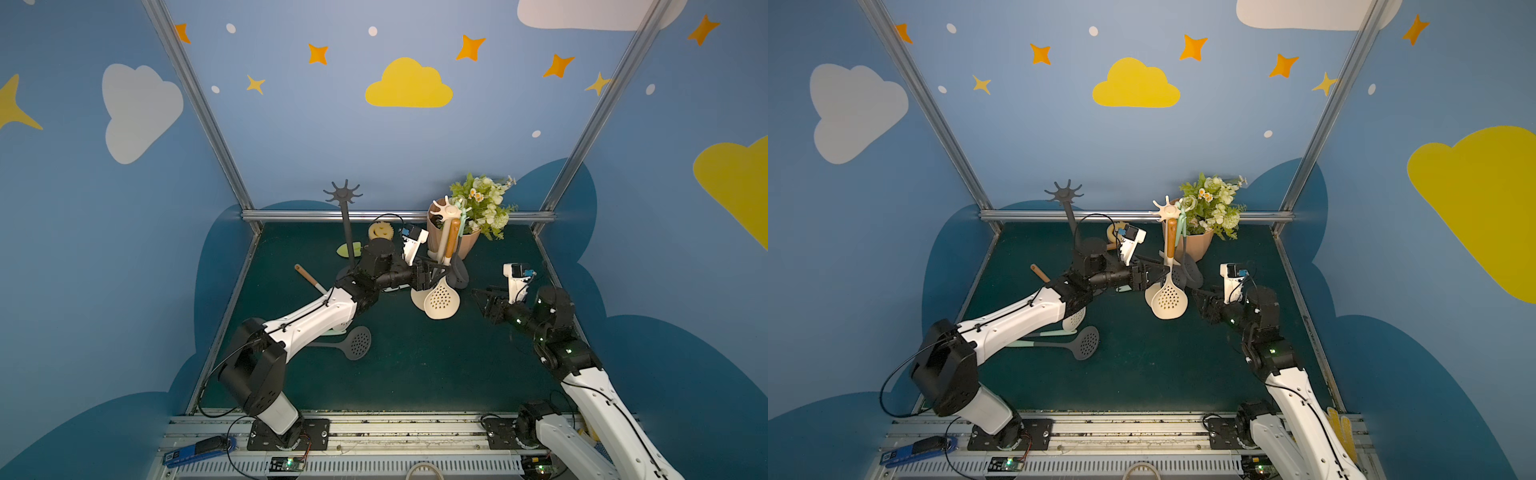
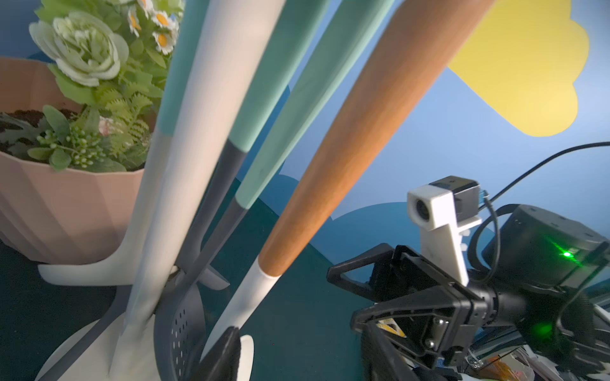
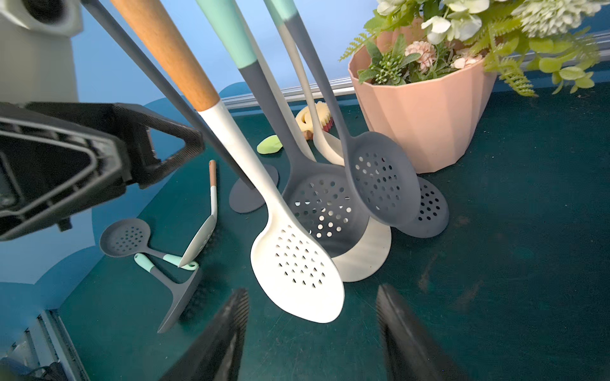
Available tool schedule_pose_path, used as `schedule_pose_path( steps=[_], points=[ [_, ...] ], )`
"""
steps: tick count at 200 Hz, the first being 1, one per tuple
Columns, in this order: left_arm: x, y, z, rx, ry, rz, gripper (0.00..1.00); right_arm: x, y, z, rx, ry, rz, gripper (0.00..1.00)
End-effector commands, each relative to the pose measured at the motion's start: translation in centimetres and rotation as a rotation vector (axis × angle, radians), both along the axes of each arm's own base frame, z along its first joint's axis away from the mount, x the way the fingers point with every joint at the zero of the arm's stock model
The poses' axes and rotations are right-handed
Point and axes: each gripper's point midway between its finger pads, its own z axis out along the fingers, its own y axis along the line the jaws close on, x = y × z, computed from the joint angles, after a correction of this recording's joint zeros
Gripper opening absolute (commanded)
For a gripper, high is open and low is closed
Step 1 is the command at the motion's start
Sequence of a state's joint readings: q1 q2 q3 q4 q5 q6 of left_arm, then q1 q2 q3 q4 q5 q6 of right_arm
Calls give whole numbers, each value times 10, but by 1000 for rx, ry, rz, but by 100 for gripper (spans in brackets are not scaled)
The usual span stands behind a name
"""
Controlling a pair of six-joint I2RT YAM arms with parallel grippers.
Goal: Hang the skimmer on the kitchen utensil rack
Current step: Hang the skimmer on the rack.
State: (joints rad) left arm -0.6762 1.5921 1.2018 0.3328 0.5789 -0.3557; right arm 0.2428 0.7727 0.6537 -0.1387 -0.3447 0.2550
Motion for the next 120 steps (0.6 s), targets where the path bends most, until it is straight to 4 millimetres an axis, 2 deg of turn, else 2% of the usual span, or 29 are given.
schedule_pose_path(
  steps=[1, 47, 88, 120],
  points=[
    [-3, 7, 18, -15, -37, 33, 59, 4, 6, 28, 31, -56, 26, 61],
    [12, 15, 47, 3, -96, 206, 57, 1, 12, 31, 45, -73, 64, 61],
    [32, 14, 44, 30, -97, 326, 51, -3, 9, 32, 41, -87, 52, 61],
    [39, 9, 49, 22, -107, 377, 49, -3, 9, 33, 40, -92, 54, 61]
  ],
)
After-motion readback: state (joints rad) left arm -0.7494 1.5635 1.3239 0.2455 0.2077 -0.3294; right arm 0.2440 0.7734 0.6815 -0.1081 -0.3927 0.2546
